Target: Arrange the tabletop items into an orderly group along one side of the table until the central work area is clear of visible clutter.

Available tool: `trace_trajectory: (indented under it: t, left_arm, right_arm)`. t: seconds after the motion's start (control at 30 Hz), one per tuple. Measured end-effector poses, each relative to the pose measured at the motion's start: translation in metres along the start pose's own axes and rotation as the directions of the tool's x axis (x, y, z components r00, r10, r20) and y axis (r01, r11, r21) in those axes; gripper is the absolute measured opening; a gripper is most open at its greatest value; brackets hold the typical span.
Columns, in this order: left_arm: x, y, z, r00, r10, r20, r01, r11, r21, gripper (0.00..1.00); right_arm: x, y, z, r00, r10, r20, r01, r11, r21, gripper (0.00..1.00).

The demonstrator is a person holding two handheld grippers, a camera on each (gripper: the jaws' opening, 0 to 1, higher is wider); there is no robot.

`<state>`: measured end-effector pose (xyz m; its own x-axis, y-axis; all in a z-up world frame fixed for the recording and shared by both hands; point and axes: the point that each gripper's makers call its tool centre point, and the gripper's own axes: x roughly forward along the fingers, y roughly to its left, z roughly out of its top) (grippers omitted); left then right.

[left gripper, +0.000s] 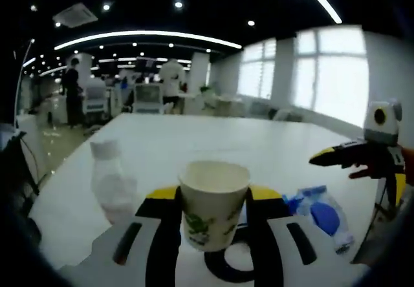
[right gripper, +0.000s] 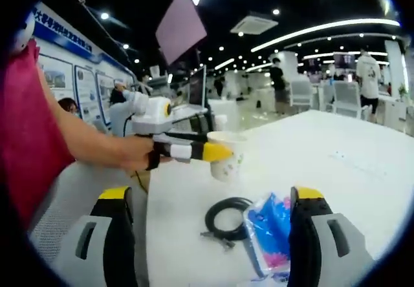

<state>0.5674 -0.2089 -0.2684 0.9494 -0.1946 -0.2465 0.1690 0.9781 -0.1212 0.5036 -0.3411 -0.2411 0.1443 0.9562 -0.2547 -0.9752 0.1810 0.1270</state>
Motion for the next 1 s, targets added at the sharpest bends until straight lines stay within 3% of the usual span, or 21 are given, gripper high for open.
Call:
trace_trajectory:
  t: [0.33,0.53,1.0]
  left_arm:
    - [0.014,0.016,-0.018,0.996,0.088,-0.020,-0.088,0.996,-0.011,0.35]
    - [0.022,0.022,-0.035,0.992,0.115,-0.056,-0.115,0.993,-0.008,0.35]
    - [0.029,0.032,-0.058,0.987,0.140,-0.079,-0.141,0.990,-0.001,0.36]
  right_arm:
    - [0.003,0.000,-0.008,1.000,0.021,-0.012,-0.021,1.000,0.010,0.99]
    - [0.005,0.001,-0.007,0.999,0.032,-0.006,-0.032,0.999,0.013,0.99]
    - [0.010,-0.001,-0.010,0.999,0.036,-0.006,-0.036,0.999,0.030,0.94]
